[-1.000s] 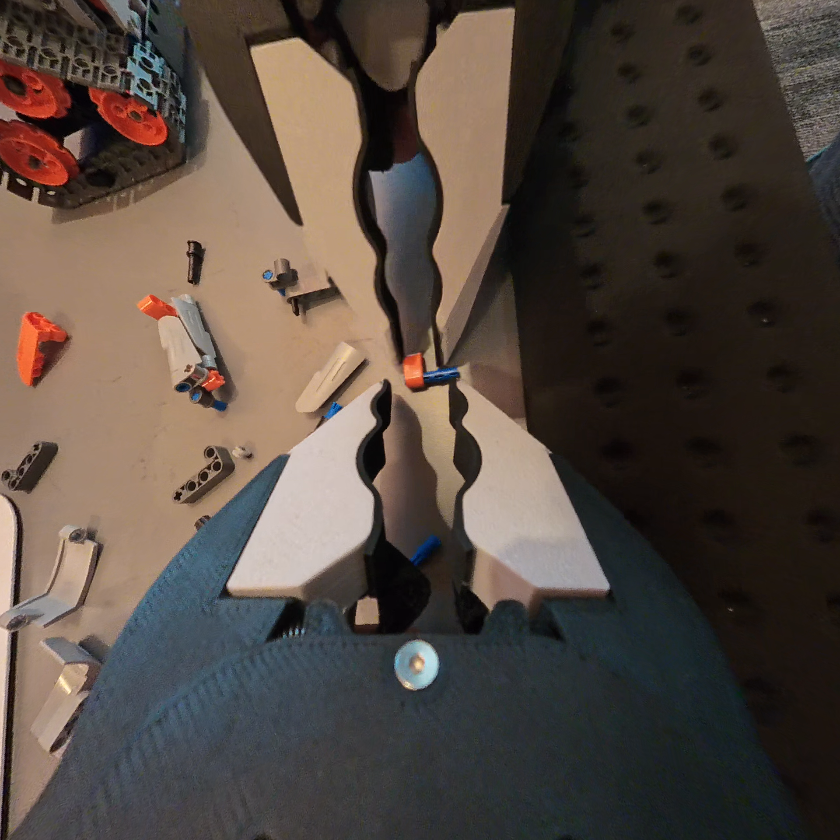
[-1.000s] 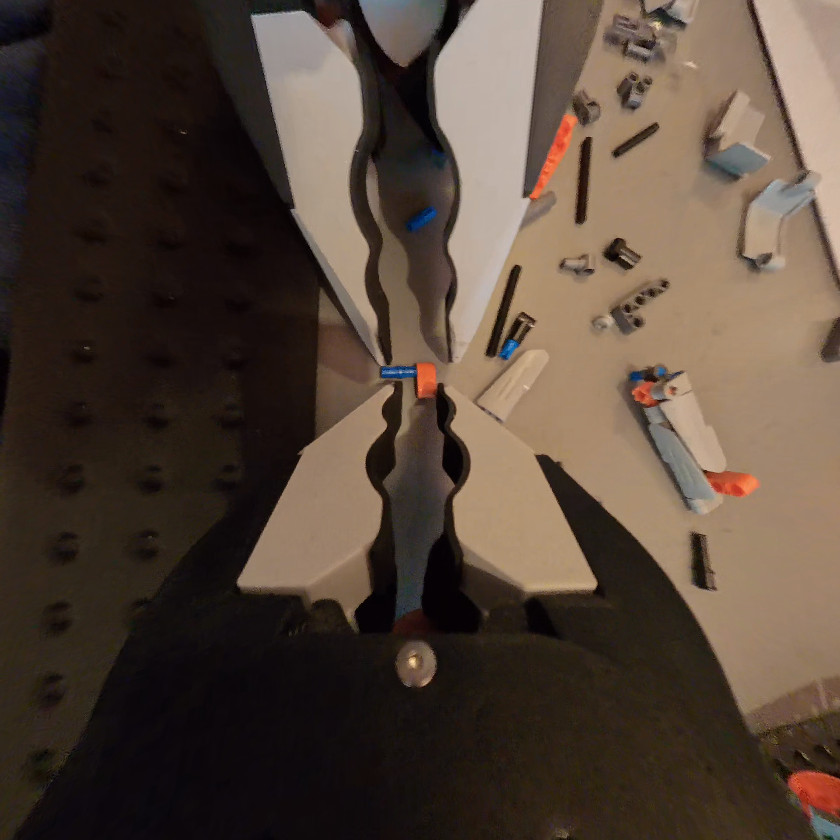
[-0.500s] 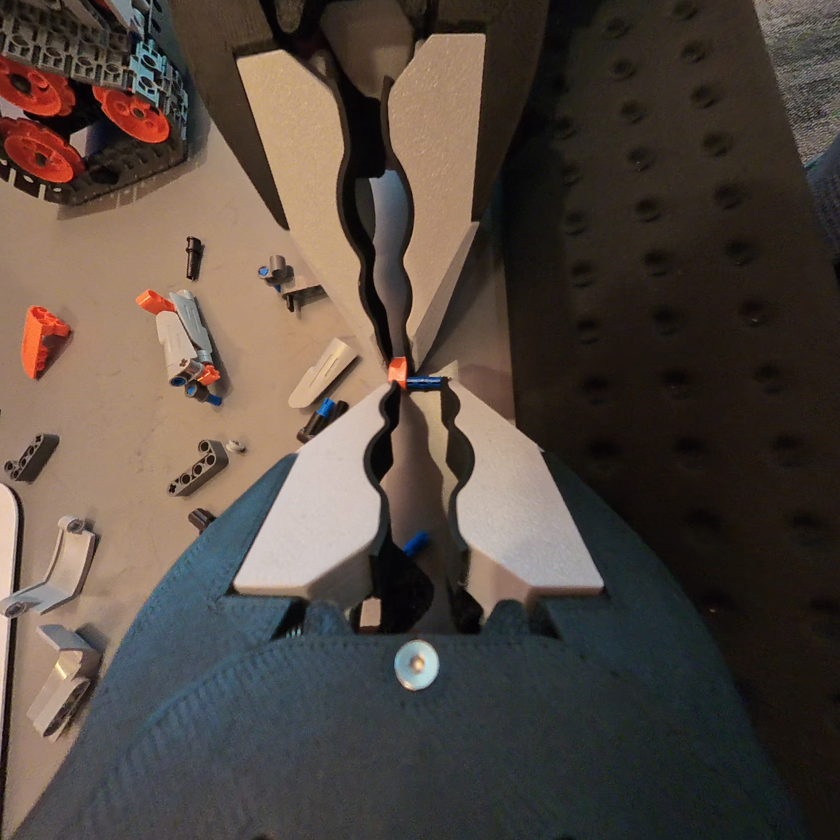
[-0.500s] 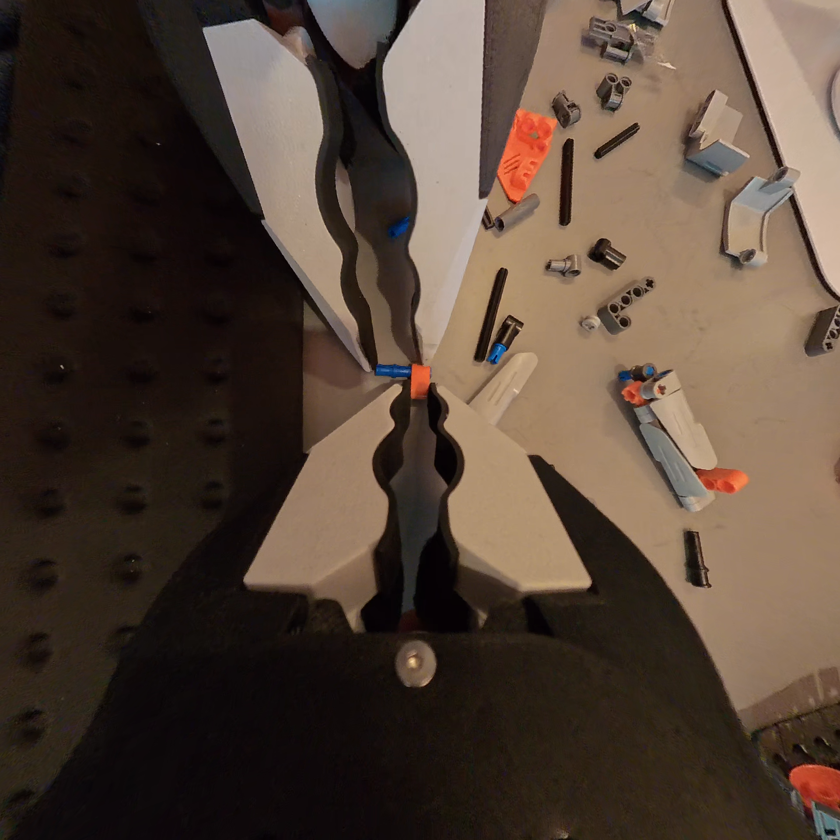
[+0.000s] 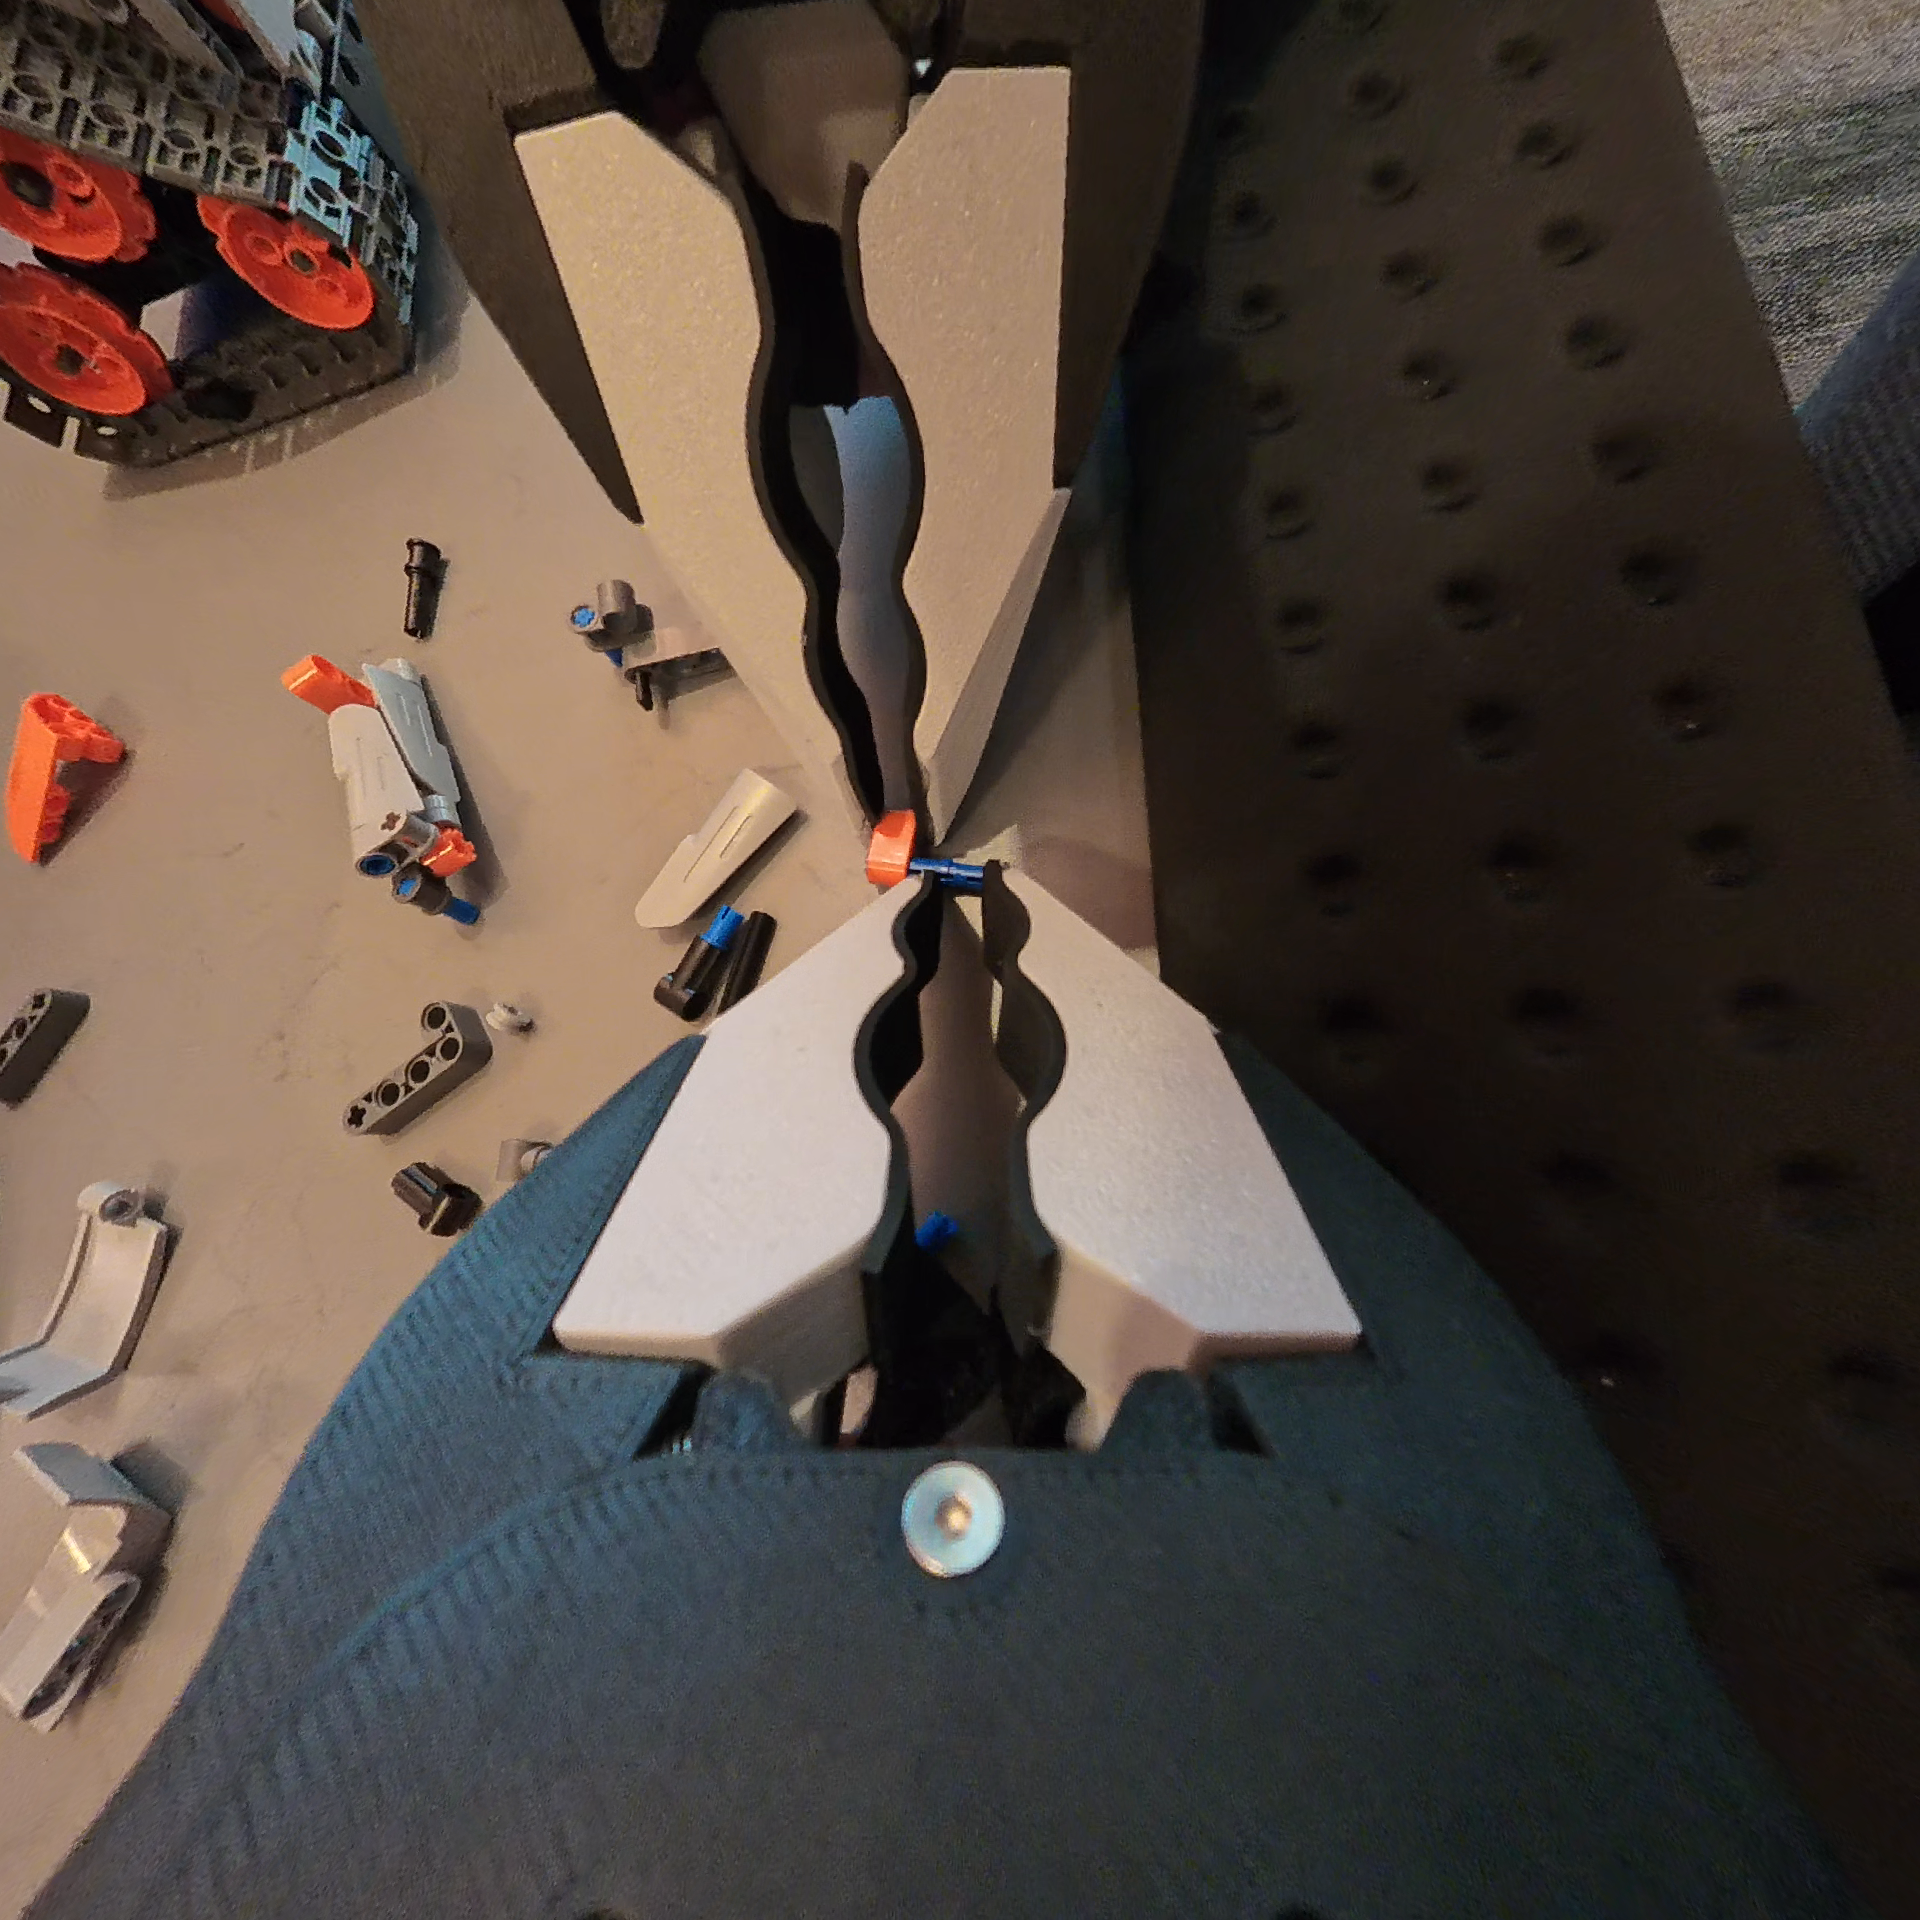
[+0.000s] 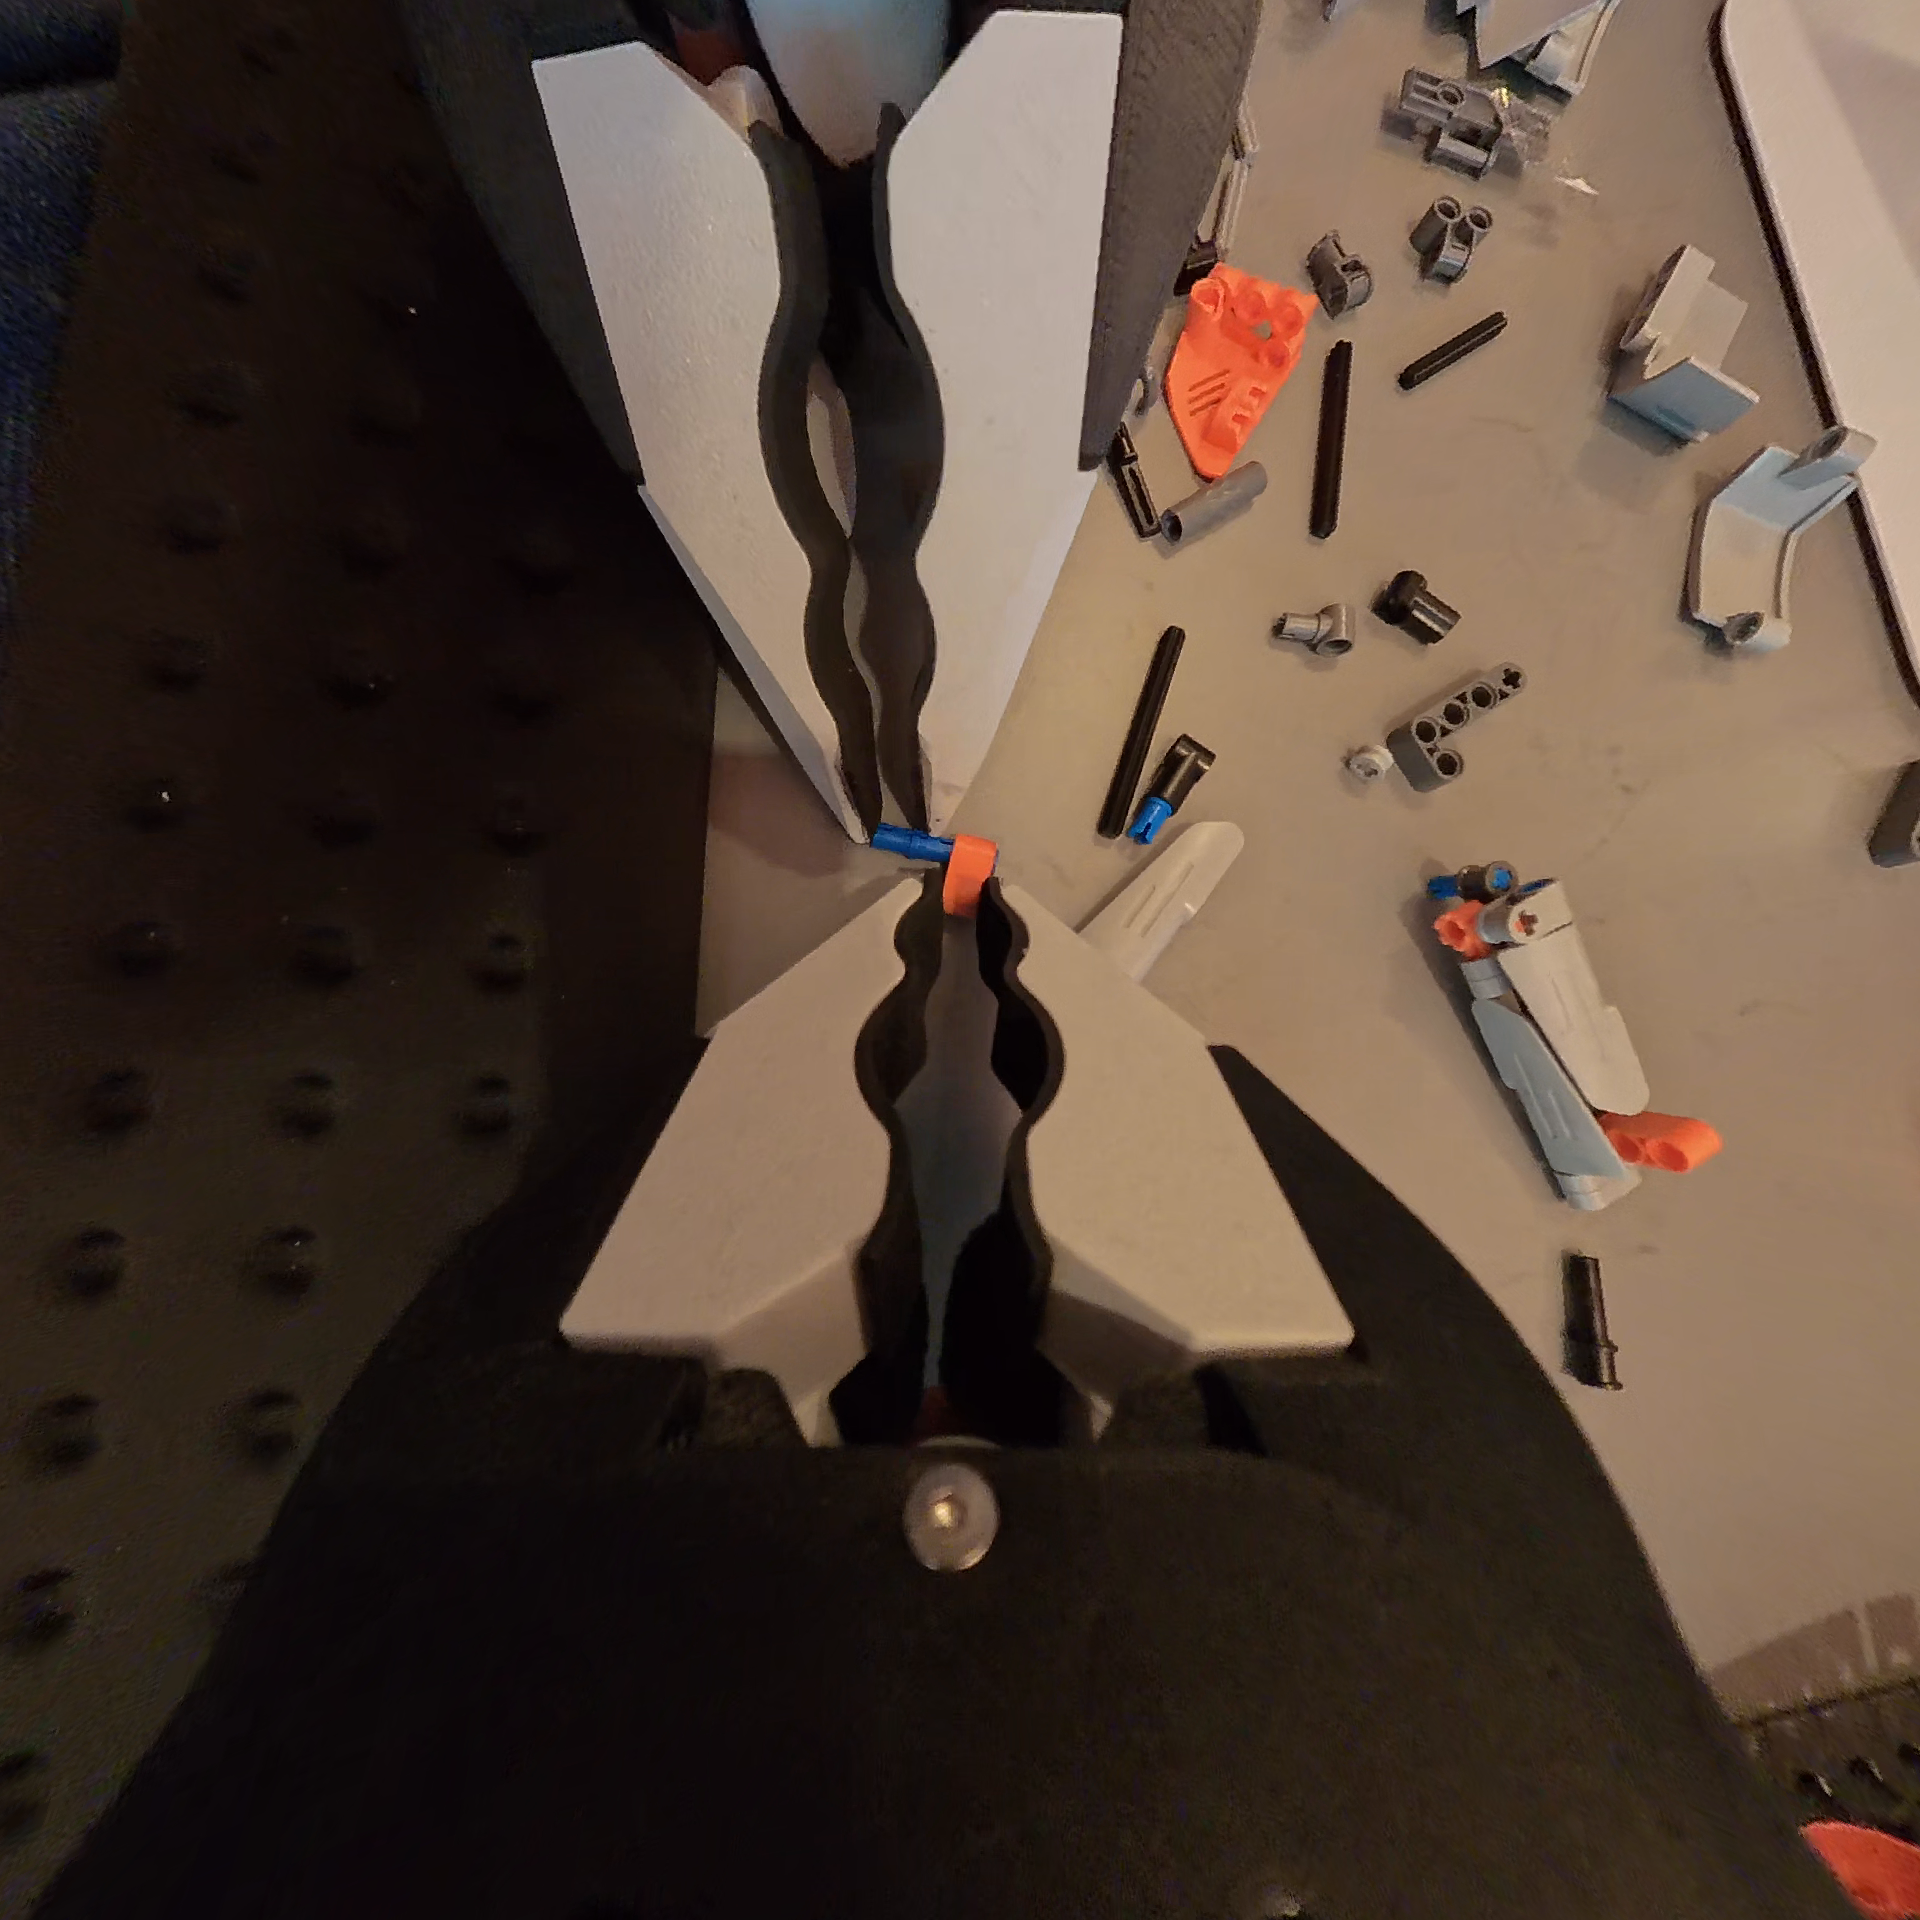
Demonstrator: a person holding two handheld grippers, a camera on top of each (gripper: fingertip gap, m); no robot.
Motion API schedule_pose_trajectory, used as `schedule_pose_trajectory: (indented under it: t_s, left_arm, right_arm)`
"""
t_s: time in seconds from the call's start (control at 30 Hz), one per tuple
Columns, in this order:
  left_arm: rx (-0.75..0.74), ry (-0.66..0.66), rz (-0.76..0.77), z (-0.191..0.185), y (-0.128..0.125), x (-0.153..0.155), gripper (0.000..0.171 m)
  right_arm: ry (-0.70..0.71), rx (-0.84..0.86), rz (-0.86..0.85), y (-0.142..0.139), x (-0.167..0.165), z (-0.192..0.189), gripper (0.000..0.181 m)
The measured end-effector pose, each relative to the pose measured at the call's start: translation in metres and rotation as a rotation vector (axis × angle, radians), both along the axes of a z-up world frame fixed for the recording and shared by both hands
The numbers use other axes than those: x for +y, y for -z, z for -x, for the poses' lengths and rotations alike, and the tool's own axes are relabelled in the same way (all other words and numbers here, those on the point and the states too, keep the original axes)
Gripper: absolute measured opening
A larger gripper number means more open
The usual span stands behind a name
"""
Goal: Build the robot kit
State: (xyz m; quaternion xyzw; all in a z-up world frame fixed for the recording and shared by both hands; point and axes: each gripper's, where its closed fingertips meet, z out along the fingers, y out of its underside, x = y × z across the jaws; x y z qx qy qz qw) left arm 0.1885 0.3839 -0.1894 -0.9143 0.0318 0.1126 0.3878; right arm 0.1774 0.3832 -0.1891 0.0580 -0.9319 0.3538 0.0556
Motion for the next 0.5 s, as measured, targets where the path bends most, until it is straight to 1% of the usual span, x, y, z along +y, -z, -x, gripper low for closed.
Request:
schedule_pose_trajectory:
  t_s: [0.07, 0.2, 0.3, 0.5]
  left_arm:
    - [-0.018, 0.000, -0.003, 0.0001, 0.0000, 0.0001, 0.006]
    - [0.005, -0.002, 0.006, 0.0005, -0.0001, 0.0003, 0.005]
    - [-0.011, -0.005, 0.004, 0.0008, 0.0000, 0.0001, 0.005]
    - [0.001, -0.027, 0.022, 0.0011, -0.0001, 0.0004, 0.005]
  right_arm:
    - [-0.009, -0.012, 0.000, 0.0000, 0.0000, -0.0001, 0.004]
    - [0.010, -0.106, 0.002, -0.0001, -0.0001, -0.0005, 0.004]
    - [0.022, -0.122, 0.002, 0.0001, -0.0002, -0.0007, 0.004]
    - [0.009, -0.094, 0.003, 0.0001, -0.0003, -0.0008, 0.004]
